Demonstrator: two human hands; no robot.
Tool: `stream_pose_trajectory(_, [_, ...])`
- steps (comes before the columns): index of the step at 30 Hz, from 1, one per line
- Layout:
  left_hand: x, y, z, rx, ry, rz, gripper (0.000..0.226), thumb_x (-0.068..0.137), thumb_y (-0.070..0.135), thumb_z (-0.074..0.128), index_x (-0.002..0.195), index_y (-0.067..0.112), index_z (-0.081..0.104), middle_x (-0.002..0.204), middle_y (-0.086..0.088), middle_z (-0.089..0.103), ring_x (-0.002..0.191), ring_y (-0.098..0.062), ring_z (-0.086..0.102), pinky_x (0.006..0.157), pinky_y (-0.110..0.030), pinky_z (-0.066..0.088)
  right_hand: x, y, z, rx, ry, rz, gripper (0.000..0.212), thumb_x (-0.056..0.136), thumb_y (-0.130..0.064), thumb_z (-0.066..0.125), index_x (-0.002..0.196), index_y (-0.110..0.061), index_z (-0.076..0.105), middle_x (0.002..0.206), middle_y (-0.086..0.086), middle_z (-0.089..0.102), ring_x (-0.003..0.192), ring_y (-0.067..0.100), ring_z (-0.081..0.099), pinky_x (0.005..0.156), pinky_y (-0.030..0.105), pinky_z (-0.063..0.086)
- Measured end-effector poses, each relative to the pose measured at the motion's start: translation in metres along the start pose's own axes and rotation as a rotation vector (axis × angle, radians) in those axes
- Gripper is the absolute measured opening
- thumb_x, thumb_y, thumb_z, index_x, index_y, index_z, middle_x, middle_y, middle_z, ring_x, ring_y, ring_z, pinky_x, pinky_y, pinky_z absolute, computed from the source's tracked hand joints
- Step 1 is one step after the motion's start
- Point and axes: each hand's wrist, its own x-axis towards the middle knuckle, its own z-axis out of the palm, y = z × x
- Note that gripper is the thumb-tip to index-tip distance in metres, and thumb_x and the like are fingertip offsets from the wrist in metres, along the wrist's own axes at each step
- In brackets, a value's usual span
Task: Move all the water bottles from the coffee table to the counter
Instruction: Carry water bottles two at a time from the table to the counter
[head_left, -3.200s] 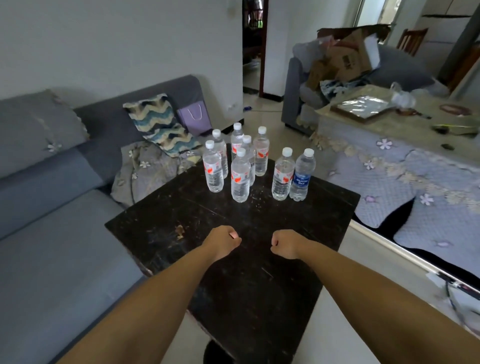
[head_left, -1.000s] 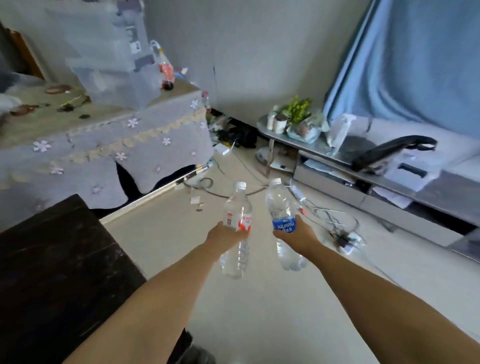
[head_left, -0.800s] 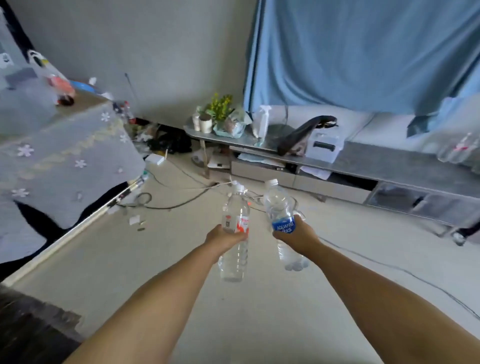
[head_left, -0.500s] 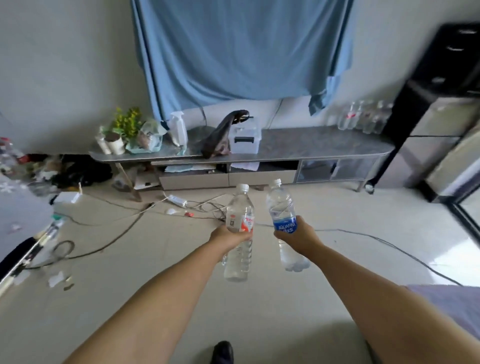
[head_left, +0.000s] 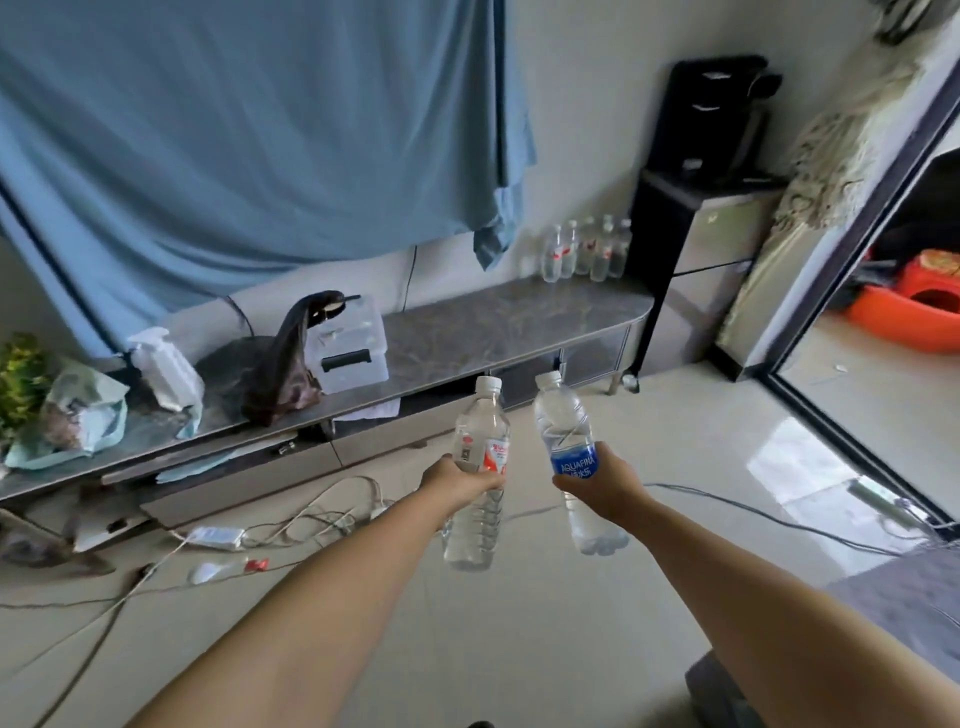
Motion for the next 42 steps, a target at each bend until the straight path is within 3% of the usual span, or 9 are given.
stream_pose_trajectory(6, [0.080, 0.087, 0.028, 0.050, -0.047, 0.030, 0.058, 0.058, 0.042, 0.078, 0.110, 0.022, 0.063, 0.108, 0.000, 0.069, 0.098, -0.022, 0.064, 0.086, -0.032, 0.053, 0.073, 0.004, -0.053, 0.036, 0.092, 0.069, 0.045, 0.074, -0.032, 0.075, 0.112, -0.014, 0.057, 0.092, 0.000, 0.063, 0.078, 0.018, 0.057, 0.053, 0.018, 0.036])
stream_pose_trajectory(20, [0.259, 0.301, 0.174, -0.006, -0.074, 0.011, 0.039, 0.073, 0.031, 0.078, 0.108, 0.016, 0.069, 0.102, -0.003, 0.070, 0.094, -0.021, 0.064, 0.086, -0.028, 0.050, 0.323, 0.076, -0.244, 0.004, 0.057, 0.068, 0.045, 0.075, -0.026, 0.077, 0.112, -0.015, 0.055, 0.097, 0.000, 0.061, 0.086, 0.019, 0.057, 0.074, 0.027, 0.042])
stream_pose_trajectory(25, [0.315, 0.360, 0.209, -0.040, -0.100, -0.021, 0.041, 0.072, 0.027, 0.080, 0.109, 0.013, 0.069, 0.102, -0.005, 0.072, 0.087, -0.019, 0.064, 0.077, -0.025, 0.047, 0.420, 0.098, -0.286, 0.046, 0.037, 0.080, 0.066, 0.047, -0.052, 0.068, 0.104, -0.019, 0.063, 0.089, -0.001, 0.071, 0.081, 0.019, 0.068, 0.079, 0.043, 0.058])
stream_pose_trajectory(28, [0.354, 0.385, 0.215, -0.064, -0.128, -0.042, 0.031, 0.075, 0.022, 0.078, 0.101, 0.010, 0.068, 0.089, -0.002, 0.070, 0.077, -0.016, 0.063, 0.070, -0.022, 0.049, 0.468, 0.097, -0.292, 0.060, 0.033, 0.097, 0.067, 0.045, -0.054, 0.067, 0.103, -0.021, 0.064, 0.088, 0.000, 0.072, 0.079, 0.019, 0.068, 0.073, 0.035, 0.057])
stream_pose_trajectory(30, [0.384, 0.398, 0.215, -0.058, -0.125, -0.057, 0.023, 0.077, 0.023, 0.077, 0.094, 0.014, 0.065, 0.082, 0.001, 0.066, 0.073, -0.013, 0.061, 0.065, -0.021, 0.047, 0.498, 0.087, -0.295, 0.030, 0.010, 0.094, 0.051, 0.055, -0.044, 0.073, 0.099, -0.019, 0.065, 0.084, 0.001, 0.071, 0.075, 0.020, 0.067, 0.066, 0.029, 0.052])
stream_pose_trajectory(34, [0.460, 0.425, 0.204, -0.044, -0.084, -0.075, 0.057, 0.054, 0.040, 0.082, 0.104, 0.016, 0.069, 0.098, -0.002, 0.073, 0.091, -0.019, 0.069, 0.089, -0.032, 0.055, 0.568, 0.068, -0.298, -0.014, 0.008, 0.120, 0.038, 0.066, -0.034, 0.075, 0.098, -0.019, 0.062, 0.084, 0.001, 0.070, 0.078, 0.021, 0.066, 0.065, 0.029, 0.049])
stream_pose_trajectory(38, [0.549, 0.450, 0.189, -0.063, -0.085, -0.092, 0.074, 0.035, 0.050, 0.077, 0.102, 0.020, 0.068, 0.098, -0.002, 0.073, 0.093, -0.021, 0.069, 0.093, -0.038, 0.055, 0.643, 0.046, -0.300, 0.026, 0.010, 0.183, 0.041, 0.072, -0.032, 0.077, 0.103, -0.017, 0.055, 0.092, 0.001, 0.068, 0.087, 0.022, 0.065, 0.072, 0.031, 0.048])
stream_pose_trajectory(40, [0.574, 0.467, 0.179, -0.069, -0.093, -0.108, 0.077, 0.037, 0.050, 0.079, 0.104, 0.017, 0.067, 0.100, 0.000, 0.072, 0.096, -0.021, 0.068, 0.094, -0.036, 0.054, 0.673, 0.036, -0.302, 0.058, 0.002, 0.218, 0.041, 0.076, -0.030, 0.077, 0.106, -0.018, 0.052, 0.094, 0.001, 0.066, 0.091, 0.023, 0.064, 0.075, 0.032, 0.049])
stream_pose_trajectory(42, [0.607, 0.484, 0.172, -0.080, -0.108, -0.129, 0.059, 0.057, 0.038, 0.084, 0.105, 0.016, 0.058, 0.105, -0.001, 0.067, 0.104, -0.023, 0.065, 0.096, -0.033, 0.050, 0.709, 0.030, -0.301, 0.059, 0.009, 0.260, 0.038, 0.075, -0.031, 0.075, 0.103, -0.018, 0.053, 0.091, 0.001, 0.066, 0.089, 0.023, 0.065, 0.074, 0.034, 0.051])
